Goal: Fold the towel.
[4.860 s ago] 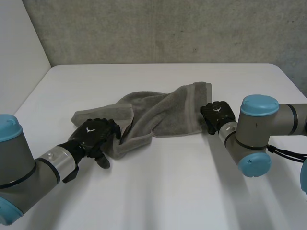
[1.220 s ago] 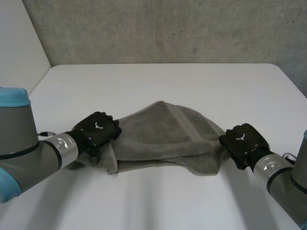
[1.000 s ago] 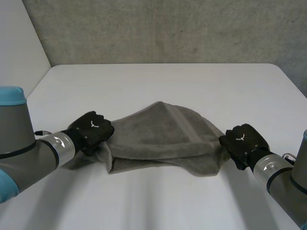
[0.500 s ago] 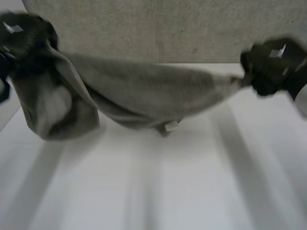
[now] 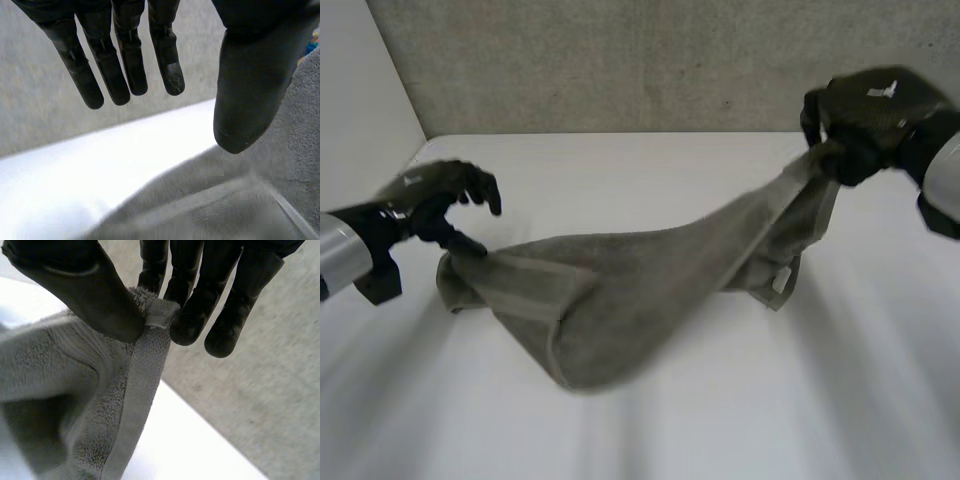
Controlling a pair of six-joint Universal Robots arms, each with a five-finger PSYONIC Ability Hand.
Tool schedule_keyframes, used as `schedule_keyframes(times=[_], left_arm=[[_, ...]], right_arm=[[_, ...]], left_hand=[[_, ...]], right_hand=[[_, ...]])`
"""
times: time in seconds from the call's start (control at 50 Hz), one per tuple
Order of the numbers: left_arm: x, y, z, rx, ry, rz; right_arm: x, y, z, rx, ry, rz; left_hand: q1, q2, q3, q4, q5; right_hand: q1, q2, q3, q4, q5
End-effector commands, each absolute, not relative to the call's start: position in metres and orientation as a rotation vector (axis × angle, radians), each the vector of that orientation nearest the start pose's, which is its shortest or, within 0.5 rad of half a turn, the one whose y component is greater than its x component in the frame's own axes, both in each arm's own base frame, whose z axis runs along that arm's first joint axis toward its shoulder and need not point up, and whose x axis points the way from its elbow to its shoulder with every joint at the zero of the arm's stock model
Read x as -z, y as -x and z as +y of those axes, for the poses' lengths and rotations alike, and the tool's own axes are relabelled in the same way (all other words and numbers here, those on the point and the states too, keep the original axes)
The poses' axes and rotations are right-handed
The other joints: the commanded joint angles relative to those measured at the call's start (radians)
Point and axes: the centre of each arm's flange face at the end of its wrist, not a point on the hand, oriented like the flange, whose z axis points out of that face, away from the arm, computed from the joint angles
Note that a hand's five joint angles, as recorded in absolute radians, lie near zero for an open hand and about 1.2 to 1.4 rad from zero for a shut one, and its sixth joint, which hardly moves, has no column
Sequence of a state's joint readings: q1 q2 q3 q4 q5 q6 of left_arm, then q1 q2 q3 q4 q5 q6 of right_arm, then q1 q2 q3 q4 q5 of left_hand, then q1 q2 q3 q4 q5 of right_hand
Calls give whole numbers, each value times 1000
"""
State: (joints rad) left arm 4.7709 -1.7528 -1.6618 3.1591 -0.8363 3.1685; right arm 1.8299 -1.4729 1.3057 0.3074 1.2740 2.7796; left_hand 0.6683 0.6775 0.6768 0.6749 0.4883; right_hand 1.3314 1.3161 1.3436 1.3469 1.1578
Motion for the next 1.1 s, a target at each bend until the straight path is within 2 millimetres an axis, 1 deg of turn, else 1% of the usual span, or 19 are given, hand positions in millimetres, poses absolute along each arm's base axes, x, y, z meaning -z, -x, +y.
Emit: schedule_keyframes(times=[0.02,0.08,0.1,0.12,0.14,0.18,0.22,0.26,0.28,0.3,0.34,0.36,0.4,0.46,0.54,0.62,0.78,0.96,1.1], left_arm=[[-201,174,-309,-1498,603,-2095],[-196,174,-308,-1486,616,-2105],[-190,174,-306,-1468,623,-2115],[-186,174,-305,-1461,638,-2122],[-186,174,-305,-1460,638,-2122],[-179,180,-300,-1453,699,-2118],[-178,183,-299,-1462,739,-2109],[-178,191,-297,-1468,794,-2086],[-175,204,-291,-1456,859,-2054],[-175,204,-291,-1456,860,-2053],[-173,231,-279,-1442,994,-1976],[-173,231,-279,-1442,995,-1975],[-165,251,-271,-1443,1110,-1935],[-161,260,-269,-1458,1165,-1932],[-150,288,-268,-1511,1302,-1940],[-141,307,-279,-1564,1328,-1985],[-132,322,-291,-1561,1340,-2065],[-129,332,-290,-1507,1376,-2072],[-131,335,-290,-1485,1384,-2077]], right_arm=[[-298,-232,-263,1876,969,2106],[-285,-231,-263,1841,972,2130],[-280,-231,-262,1825,975,2138],[-279,-231,-262,1825,975,2138],[-274,-230,-261,1814,977,2145],[-268,-230,-260,1802,985,2152],[-252,-230,-258,1773,1002,2173],[-243,-230,-258,1755,1012,2185],[-243,-230,-258,1755,1012,2185],[-234,-229,-256,1734,1025,2200],[-226,-229,-254,1712,1032,2213],[-218,-229,-252,1694,1037,2224],[-212,-228,-250,1686,1038,2229],[-203,-227,-248,1691,1039,2226],[-197,-227,-246,1695,1039,2224],[-196,-226,-246,1692,1037,2229],[-192,-226,-243,1674,1039,2238],[-189,-225,-242,1671,1043,2240],[-187,-226,-241,1664,1046,2241]], left_hand=[[284,275,275,277,289],[297,288,288,290,302],[233,224,224,226,238],[32,22,23,25,37],[30,20,21,23,35],[-386,-395,-394,-392,-380],[-440,-449,-448,-446,-434],[-437,-446,-446,-444,-432],[-434,-443,-443,-441,-429],[-434,-443,-443,-441,-429],[-434,-443,-443,-441,-429],[-434,-443,-443,-441,-429],[-434,-443,-443,-441,-429],[-434,-443,-443,-441,-429],[-428,-438,-437,-435,-423],[-408,-417,-416,-414,-402],[-387,-397,-396,-394,-382],[-379,-388,-387,-385,-373],[-240,-250,-249,-247,-235]], right_hand=[[65,80,53,49,64],[65,80,53,49,64],[65,80,53,49,64],[65,80,53,49,64],[65,80,53,49,64],[65,80,53,49,64],[65,80,53,49,64],[65,80,53,49,64],[65,80,53,49,64],[65,80,53,49,64],[65,80,53,49,64],[65,80,53,49,64],[65,80,53,49,64],[65,80,53,49,64],[65,80,53,49,64],[65,80,53,49,64],[65,80,53,49,64],[65,80,53,49,64],[65,80,53,49,64]])
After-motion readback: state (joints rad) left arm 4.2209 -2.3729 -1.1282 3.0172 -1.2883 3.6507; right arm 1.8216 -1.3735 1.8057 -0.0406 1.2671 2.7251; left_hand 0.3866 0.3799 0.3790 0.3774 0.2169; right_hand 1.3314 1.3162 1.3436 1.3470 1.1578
